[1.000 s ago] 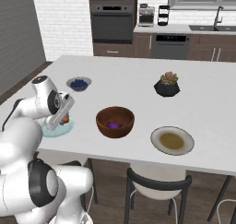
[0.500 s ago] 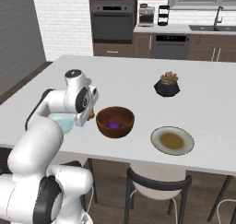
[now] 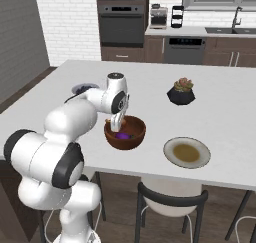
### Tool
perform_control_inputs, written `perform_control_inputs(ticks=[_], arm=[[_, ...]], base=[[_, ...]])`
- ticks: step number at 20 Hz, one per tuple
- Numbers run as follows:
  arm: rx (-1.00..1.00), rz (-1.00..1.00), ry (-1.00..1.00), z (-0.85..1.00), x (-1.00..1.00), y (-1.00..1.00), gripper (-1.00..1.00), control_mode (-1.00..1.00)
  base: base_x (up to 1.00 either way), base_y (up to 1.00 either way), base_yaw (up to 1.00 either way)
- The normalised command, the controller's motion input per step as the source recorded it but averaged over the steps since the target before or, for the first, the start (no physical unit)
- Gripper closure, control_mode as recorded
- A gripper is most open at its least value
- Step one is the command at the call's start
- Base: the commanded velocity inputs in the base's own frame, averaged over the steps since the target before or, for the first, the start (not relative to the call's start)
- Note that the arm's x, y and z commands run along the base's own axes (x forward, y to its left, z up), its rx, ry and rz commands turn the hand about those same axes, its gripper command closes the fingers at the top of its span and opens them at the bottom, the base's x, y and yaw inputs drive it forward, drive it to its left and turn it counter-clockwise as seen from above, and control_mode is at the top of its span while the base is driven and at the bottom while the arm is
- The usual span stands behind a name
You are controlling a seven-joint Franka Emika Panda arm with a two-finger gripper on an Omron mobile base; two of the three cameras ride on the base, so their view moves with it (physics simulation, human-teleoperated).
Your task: Pick the chicken drumstick and eggplant from their plates and place them in the bowl. Then put the bowl in the fridge.
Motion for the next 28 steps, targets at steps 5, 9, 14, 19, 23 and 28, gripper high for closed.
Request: perform_control_inputs(ticks=[5, 9, 14, 19, 23, 28], arm=[[0.0, 0.06, 0.02, -0.42, 0.49, -0.05, 1.0, -1.0], [0.0, 0.06, 0.0, -0.52, 0.3, 0.0, 1.0, -1.0], [0.0, 0.06, 0.0, -0.48, 0.19, 0.0, 1.0, -1.0], [0.0, 0.05, 0.0, -0.43, 0.26, 0.0, 1.0, -1.0], [0.0, 0.04, 0.0, -0.41, 0.3, 0.0, 1.0, -1.0], [0.0, 0.01, 0.0, -0.2, 0.15, 0.0, -1.0, -1.0]], base=[[0.0, 0.0, 0.0], [0.0, 0.0, 0.0], [0.0, 0.0, 0.0], [0.0, 0.0, 0.0], [0.0, 0.0, 0.0], [0.0, 0.0, 0.0]])
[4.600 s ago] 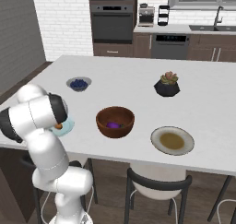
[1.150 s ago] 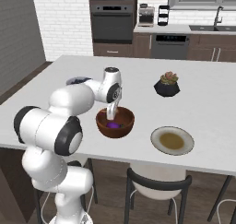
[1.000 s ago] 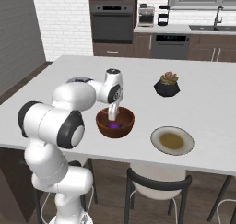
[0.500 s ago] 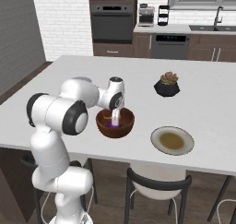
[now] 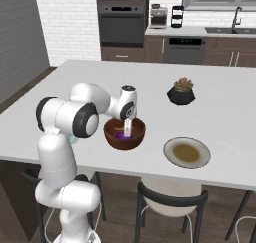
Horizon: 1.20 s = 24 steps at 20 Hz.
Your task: Pick the chicken drumstick and eggplant from their plates and place them in the bowl. Then put the bowl in the fridge.
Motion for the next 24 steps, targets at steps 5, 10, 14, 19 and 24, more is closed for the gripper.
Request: perform_control_inputs(ticks=[5, 10, 14, 19, 24], arm=[[0.0, 0.0, 0.0, 0.0, -0.02, 0.0, -1.0, -1.0], [0.0, 0.0, -0.1, 0.22, -0.37, -0.03, -1.0, -1.0], [0.0, 0.02, -0.07, 0.48, -0.74, -0.25, -1.0, -1.0], [0.0, 0.12, 0.0, 0.37, -0.72, -0.35, -1.0, -1.0], [0.01, 0.12, 0.0, -0.02, -0.36, -0.31, -1.0, -1.0]], base=[[0.0, 0.0, 0.0], [0.0, 0.0, 0.0], [0.0, 0.0, 0.0], [0.0, 0.0, 0.0], [0.0, 0.0, 0.0]])
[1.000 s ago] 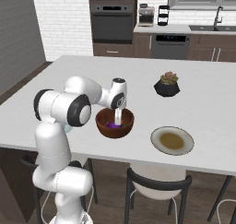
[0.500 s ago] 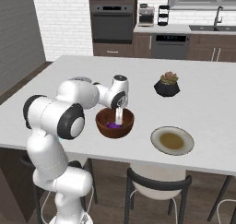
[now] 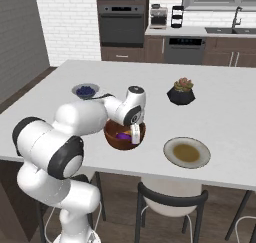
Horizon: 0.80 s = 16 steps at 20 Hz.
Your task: Pick the chicken drumstick and eggplant from their plates and place them in the bowl. Then put the bowl in the fridge.
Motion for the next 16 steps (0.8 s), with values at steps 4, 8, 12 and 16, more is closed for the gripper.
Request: perform_control_inputs(ticks=[4, 8, 12, 16], arm=[[0.0, 0.11, -0.1, -0.23, -0.05, -0.16, -1.0, -1.0], [0.0, 0.08, -0.02, -0.22, 0.02, -0.01, -1.0, -1.0], [0.0, 0.04, -0.02, -0.24, 0.11, 0.02, -1.0, -1.0], [0.0, 0.0, 0.0, -0.3, 0.26, 0.14, -1.0, -1.0]], base=[[0.0, 0.0, 0.0], [0.0, 0.0, 0.0], [0.0, 0.0, 0.0], [0.0, 0.0, 0.0]])
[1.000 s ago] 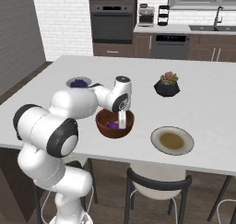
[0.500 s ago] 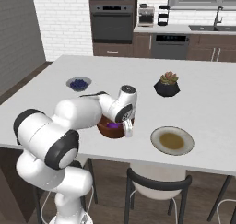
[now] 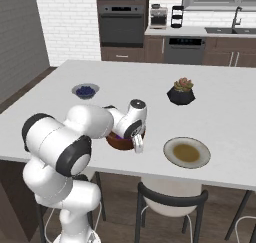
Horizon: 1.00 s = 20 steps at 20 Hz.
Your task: Pick the chicken drumstick and eggplant from their plates and place them in the bowl. Then put the bowl in the fridge.
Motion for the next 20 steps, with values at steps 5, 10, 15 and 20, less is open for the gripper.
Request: perform_control_inputs(ticks=[5, 10, 15, 20], arm=[[0.0, 0.0, 0.0, -0.27, 0.2, 0.1, -1.0, -1.0], [0.0, 0.0, 0.0, -0.27, 0.13, 0.07, -1.0, -1.0], [0.0, 0.0, 0.0, -0.17, 0.11, 0.28, 1.0, -1.0], [0.0, 0.0, 0.0, -0.19, 0.01, 0.17, 1.0, -1.0]], base=[[0.0, 0.0, 0.0], [0.0, 0.0, 0.0], [0.0, 0.0, 0.0], [0.0, 0.0, 0.0]])
